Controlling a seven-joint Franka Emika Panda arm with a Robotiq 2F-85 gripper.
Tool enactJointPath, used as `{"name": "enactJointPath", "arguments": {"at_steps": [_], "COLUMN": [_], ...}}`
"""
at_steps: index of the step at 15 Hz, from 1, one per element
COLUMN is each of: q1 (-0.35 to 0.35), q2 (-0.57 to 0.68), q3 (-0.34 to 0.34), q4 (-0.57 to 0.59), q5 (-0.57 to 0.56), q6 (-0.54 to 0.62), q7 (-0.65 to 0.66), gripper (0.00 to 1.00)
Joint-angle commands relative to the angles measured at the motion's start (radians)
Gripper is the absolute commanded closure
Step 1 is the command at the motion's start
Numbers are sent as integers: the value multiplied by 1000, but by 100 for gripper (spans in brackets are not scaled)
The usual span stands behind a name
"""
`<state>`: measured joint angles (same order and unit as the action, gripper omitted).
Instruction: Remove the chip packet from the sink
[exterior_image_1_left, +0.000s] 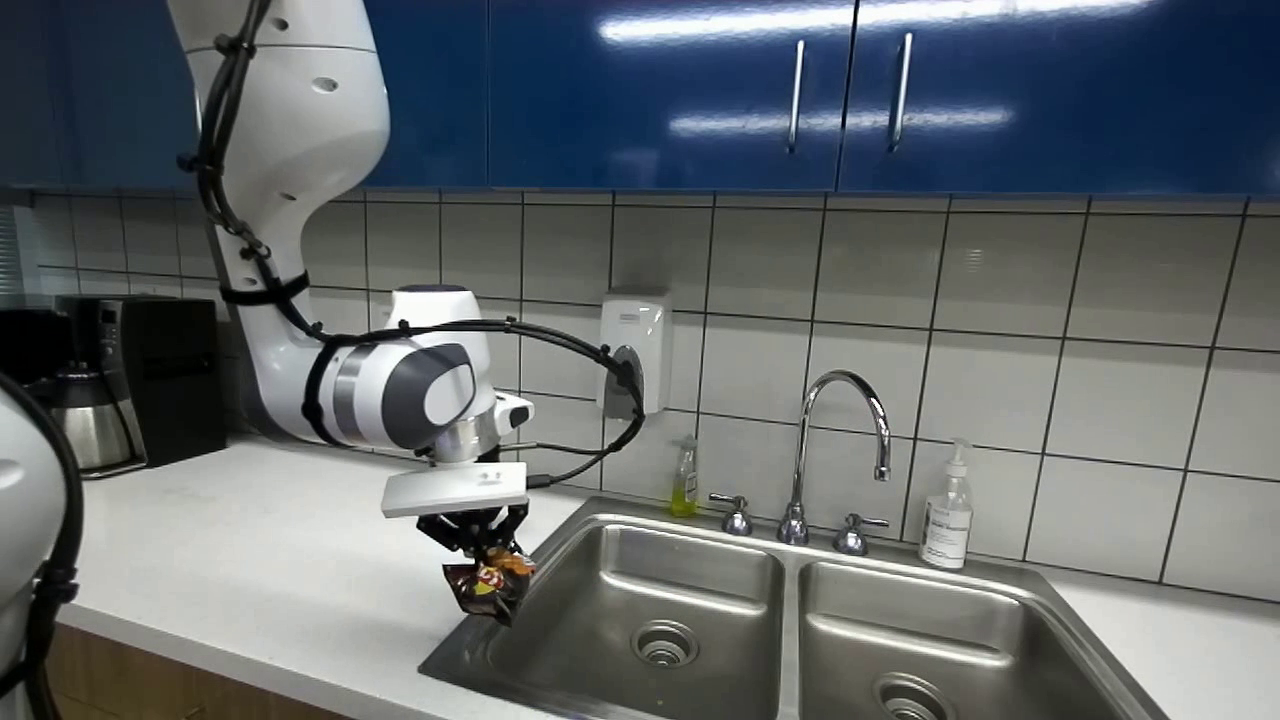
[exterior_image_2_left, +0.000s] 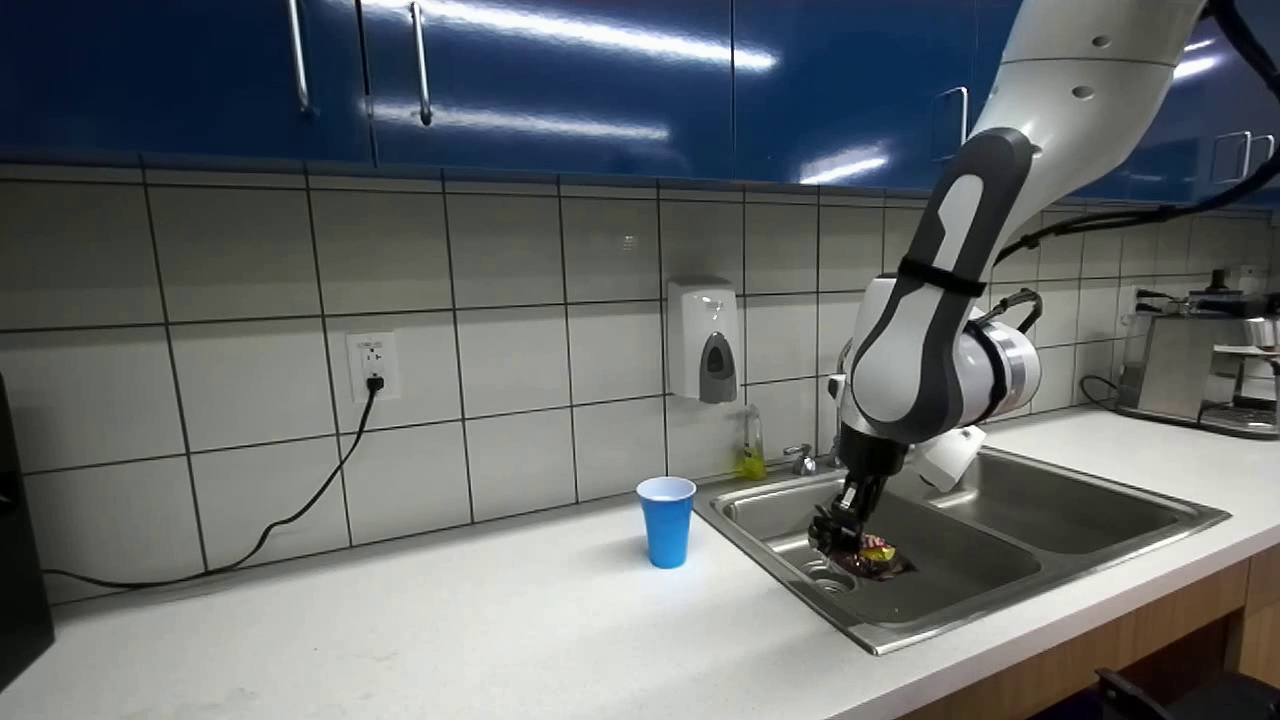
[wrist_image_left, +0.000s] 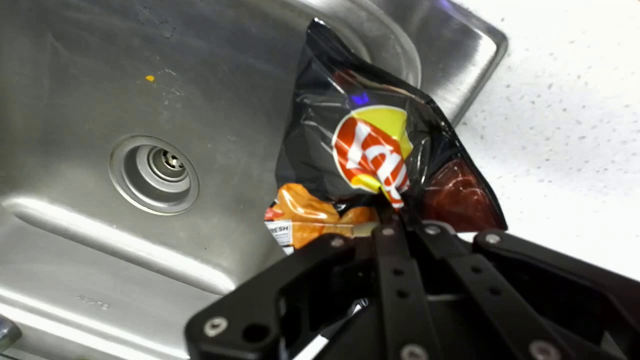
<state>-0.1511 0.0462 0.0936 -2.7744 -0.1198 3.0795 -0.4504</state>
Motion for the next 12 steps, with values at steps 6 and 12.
{"name": "enactJointPath", "arguments": {"at_steps": [6, 12], "q1": [27, 31], "q2": [-9, -9], "q3": [67, 76], "q4": [2, 6], "q5": [57, 63], "q6": [0, 0], "q7": [-19, -19], "gripper": [97, 97]}}
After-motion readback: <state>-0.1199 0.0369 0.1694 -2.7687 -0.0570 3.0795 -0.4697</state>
